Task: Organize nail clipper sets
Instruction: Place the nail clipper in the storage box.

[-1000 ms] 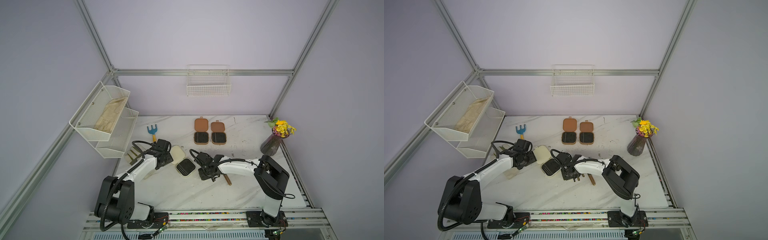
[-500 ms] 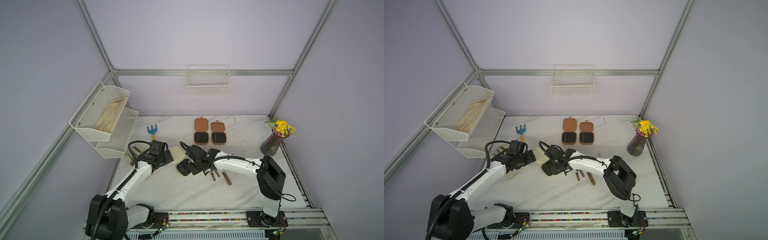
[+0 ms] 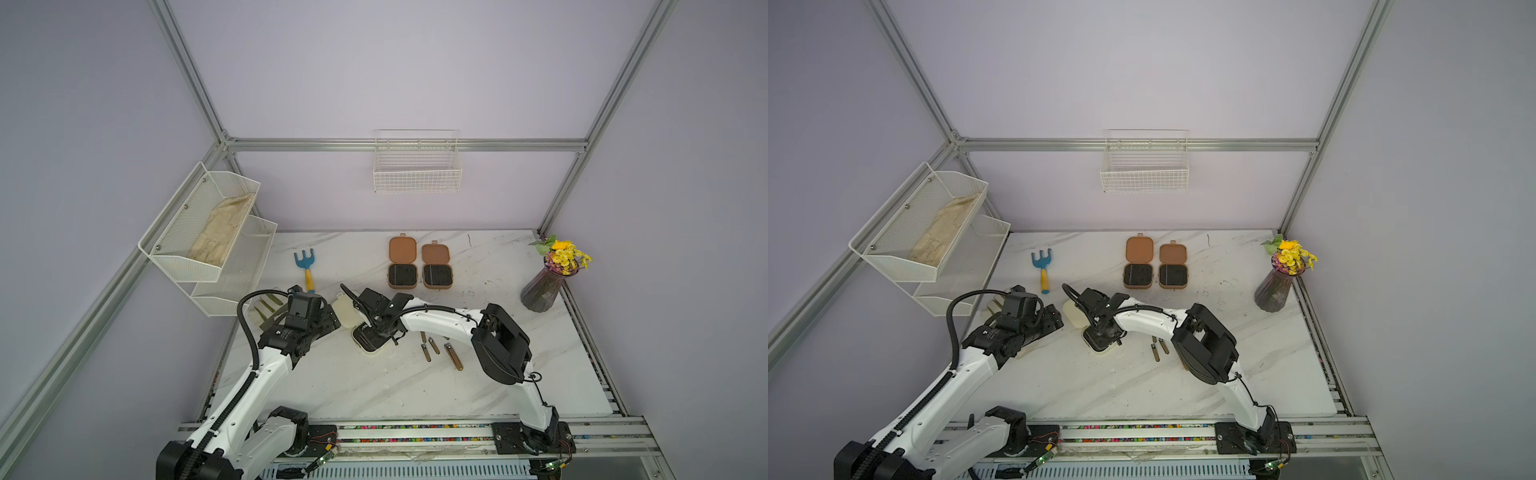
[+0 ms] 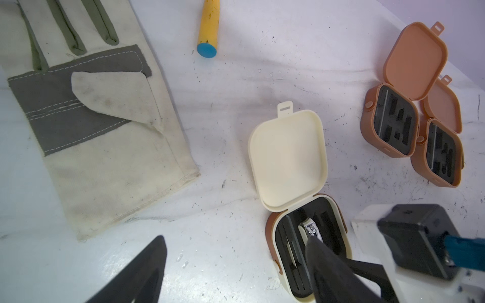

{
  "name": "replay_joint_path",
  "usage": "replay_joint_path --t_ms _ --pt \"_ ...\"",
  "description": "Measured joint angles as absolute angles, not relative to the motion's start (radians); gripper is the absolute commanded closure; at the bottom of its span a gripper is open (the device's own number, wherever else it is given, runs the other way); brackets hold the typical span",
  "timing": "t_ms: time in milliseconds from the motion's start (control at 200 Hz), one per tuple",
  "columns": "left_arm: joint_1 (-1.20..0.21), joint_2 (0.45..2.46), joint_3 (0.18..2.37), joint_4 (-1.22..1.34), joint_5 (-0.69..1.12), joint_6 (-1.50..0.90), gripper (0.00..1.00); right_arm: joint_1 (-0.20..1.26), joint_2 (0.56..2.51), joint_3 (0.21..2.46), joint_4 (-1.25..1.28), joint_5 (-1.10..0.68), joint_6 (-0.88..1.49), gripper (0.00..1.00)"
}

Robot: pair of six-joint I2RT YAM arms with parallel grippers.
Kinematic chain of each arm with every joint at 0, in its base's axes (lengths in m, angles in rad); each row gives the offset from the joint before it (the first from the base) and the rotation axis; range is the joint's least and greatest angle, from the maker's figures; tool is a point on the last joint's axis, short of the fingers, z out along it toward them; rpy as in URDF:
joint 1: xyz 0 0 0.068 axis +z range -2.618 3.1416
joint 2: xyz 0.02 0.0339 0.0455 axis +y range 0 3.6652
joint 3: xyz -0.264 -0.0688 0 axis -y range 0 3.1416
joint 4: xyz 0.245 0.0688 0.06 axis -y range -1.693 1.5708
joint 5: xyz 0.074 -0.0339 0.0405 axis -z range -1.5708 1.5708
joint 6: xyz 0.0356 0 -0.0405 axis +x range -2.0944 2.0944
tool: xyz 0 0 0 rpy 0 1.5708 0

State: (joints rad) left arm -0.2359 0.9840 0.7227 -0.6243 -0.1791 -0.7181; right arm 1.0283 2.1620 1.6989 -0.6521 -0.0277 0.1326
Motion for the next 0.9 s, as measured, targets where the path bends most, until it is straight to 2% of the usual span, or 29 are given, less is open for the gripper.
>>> replay_joint_path --t_ms 900 --pt "-0.236 0.977 0.722 -0.638 -0.178 -0.721 0.18 1.028 2.199 1.722 -0.656 0.009 0.245 1.00"
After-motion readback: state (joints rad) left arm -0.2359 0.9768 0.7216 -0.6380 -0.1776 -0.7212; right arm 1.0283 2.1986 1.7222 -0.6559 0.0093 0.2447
